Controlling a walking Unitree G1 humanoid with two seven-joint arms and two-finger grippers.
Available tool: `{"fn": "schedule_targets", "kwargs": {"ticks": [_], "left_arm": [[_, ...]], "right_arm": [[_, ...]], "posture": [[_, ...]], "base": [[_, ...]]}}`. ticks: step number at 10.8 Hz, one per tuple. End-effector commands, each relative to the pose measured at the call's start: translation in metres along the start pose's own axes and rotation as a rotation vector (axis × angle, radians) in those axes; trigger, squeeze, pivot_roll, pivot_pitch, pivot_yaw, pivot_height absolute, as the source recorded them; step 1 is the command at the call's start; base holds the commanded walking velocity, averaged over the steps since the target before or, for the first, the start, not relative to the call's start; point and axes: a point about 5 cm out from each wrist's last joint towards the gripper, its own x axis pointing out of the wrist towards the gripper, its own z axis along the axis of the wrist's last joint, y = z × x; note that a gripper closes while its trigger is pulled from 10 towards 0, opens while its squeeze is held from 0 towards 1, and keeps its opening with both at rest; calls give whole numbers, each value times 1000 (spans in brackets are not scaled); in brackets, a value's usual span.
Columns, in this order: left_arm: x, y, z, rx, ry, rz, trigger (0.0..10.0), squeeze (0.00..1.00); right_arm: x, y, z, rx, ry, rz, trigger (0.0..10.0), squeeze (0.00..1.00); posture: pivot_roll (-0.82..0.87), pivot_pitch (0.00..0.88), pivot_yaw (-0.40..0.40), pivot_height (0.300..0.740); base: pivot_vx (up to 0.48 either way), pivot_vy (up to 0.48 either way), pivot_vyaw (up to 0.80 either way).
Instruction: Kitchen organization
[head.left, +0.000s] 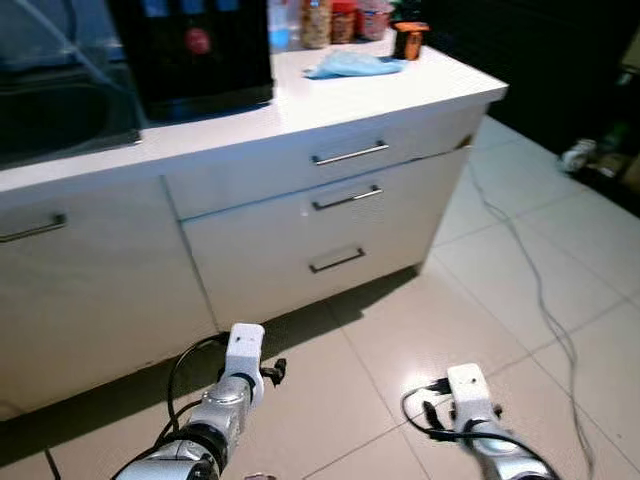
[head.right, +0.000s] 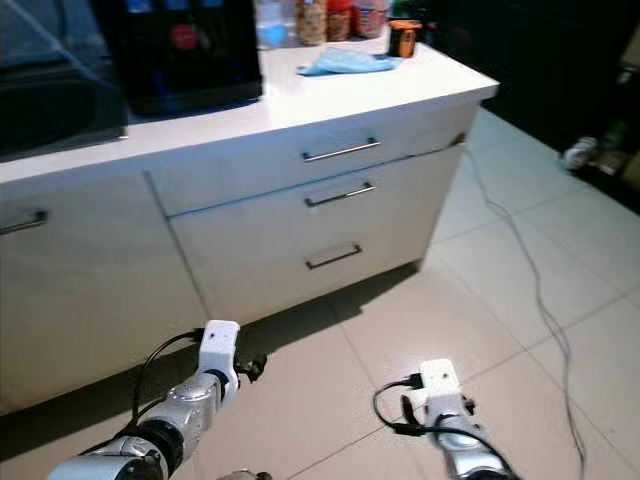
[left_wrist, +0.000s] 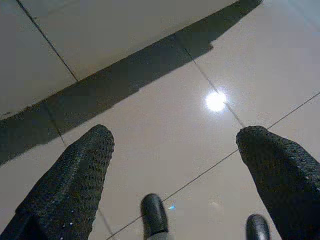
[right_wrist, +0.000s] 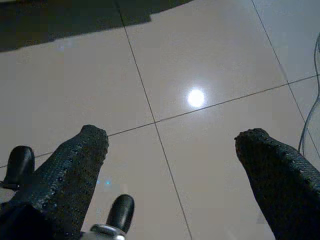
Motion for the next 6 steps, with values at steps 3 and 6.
{"fn": "schedule_targets", "kwargs": {"ticks": [3, 6], "left_arm": [[1, -1, 5, 25, -8, -6, 10000, 0], [1, -3, 6, 43, -6, -13, 10000, 0]], "right_arm": [[-1, 0, -6, -7, 23, 2, 10000, 0], [-3, -3, -12, -69, 37, 6, 10000, 0]], "posture": [[-85, 0, 41, 740], [-99, 0, 49, 740]], "base": [[0, 0, 0], [0, 0, 800]]}}
